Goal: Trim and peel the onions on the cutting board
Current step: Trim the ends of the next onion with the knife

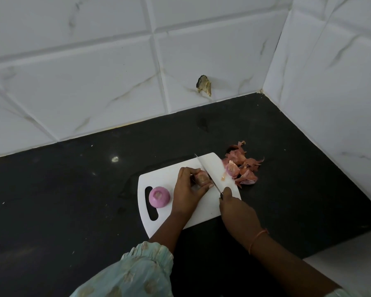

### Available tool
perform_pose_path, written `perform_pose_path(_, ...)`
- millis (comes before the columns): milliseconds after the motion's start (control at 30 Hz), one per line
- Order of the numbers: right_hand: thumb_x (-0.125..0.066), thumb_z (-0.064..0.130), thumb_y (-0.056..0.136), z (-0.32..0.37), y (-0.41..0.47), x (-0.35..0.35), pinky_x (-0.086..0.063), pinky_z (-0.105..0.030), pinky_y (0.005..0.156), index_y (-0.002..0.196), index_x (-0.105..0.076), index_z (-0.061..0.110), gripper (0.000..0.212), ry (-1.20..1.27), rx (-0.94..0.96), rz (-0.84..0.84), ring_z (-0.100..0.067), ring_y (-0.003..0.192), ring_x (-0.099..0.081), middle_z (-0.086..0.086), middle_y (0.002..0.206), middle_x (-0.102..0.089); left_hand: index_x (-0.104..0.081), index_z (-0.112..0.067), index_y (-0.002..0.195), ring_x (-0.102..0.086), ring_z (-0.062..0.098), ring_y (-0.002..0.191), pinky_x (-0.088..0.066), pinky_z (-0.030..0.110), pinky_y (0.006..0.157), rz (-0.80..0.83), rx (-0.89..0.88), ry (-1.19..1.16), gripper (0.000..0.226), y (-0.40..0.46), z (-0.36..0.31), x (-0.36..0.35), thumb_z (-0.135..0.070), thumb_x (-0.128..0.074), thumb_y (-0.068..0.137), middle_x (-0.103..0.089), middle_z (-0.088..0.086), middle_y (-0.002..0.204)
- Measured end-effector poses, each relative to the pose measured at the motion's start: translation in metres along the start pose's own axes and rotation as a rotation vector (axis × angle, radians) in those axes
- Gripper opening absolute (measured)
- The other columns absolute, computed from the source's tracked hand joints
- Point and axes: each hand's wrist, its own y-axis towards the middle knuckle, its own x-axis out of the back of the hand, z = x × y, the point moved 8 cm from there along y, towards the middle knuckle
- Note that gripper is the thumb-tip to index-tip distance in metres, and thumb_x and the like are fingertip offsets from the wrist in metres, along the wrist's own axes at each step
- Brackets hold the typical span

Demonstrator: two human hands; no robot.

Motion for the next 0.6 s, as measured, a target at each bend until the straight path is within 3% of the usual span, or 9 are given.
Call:
perform_pose_path(67, -0.029, 0.029, 0.105, -0.001, -0.003, 0.002, -0.033, -0.025, 0.052, 0.128, -0.034, 0.014, 0.028, 0.037, -0.016, -0.038, -0.006, 0.055, -0.041, 0.008, 0.072, -0.044, -0.052, -0.022, 0.105, -0.058, 0.003, 0.096, -0.051, 0.013, 0.078, -0.029, 0.019, -0.025, 0.046, -0.003, -0.003, 0.003, -0.026, -0.086, 0.074, -0.052, -0.012, 0.105)
perform_pose_path(200, -0.028, 0.033, 0.105, -0.002, -0.003, 0.003, -0.027, -0.022, 0.045, 0.122, -0.039, 0.015, 0.027, 0.102, -0.009, -0.081, -0.010, 0.060, -0.049, 0.007, 0.074, -0.048, -0.050, -0.015, 0.108, -0.061, 0.001, 0.095, -0.053, 0.015, 0.075, -0.068, 0.045, -0.111, 0.049, -0.006, -0.001, 0.007, -0.018, -0.085, 0.074, -0.056, -0.006, 0.108)
perform_pose_path(367, -0.033, 0.037, 0.103, -0.027, -0.007, 0.018, -0.047, -0.032, 0.060, 0.126, -0.039, 0.015, 0.032, 0.249, -0.146, -0.172, -0.017, 0.075, -0.063, -0.001, 0.087, -0.063, -0.052, -0.015, 0.108, -0.065, 0.010, 0.096, -0.057, 0.026, 0.080, -0.079, 0.045, -0.150, 0.046, -0.006, 0.003, 0.006, -0.013, -0.084, 0.075, -0.059, -0.001, 0.109)
perform_pose_path(500, -0.037, 0.039, 0.102, -0.038, -0.012, 0.035, -0.052, -0.034, 0.062, 0.127, -0.041, 0.018, 0.033, 0.267, -0.128, -0.272, -0.014, 0.071, -0.061, 0.001, 0.084, -0.061, -0.056, -0.016, 0.106, -0.063, 0.006, 0.098, -0.054, 0.019, 0.082, -0.060, 0.008, -0.096, 0.043, -0.004, 0.001, 0.003, -0.017, -0.084, 0.074, -0.062, -0.003, 0.108)
perform_pose_path(600, -0.044, 0.038, 0.100, -0.034, -0.006, 0.040, -0.050, -0.028, 0.062, 0.126, -0.042, 0.020, 0.032, 0.285, -0.109, -0.300, -0.013, 0.077, -0.063, 0.001, 0.095, -0.063, -0.055, -0.019, 0.106, -0.062, 0.005, 0.098, -0.053, 0.018, 0.081, -0.059, 0.005, -0.061, 0.044, -0.003, 0.001, 0.004, -0.020, -0.085, 0.074, -0.062, -0.007, 0.108)
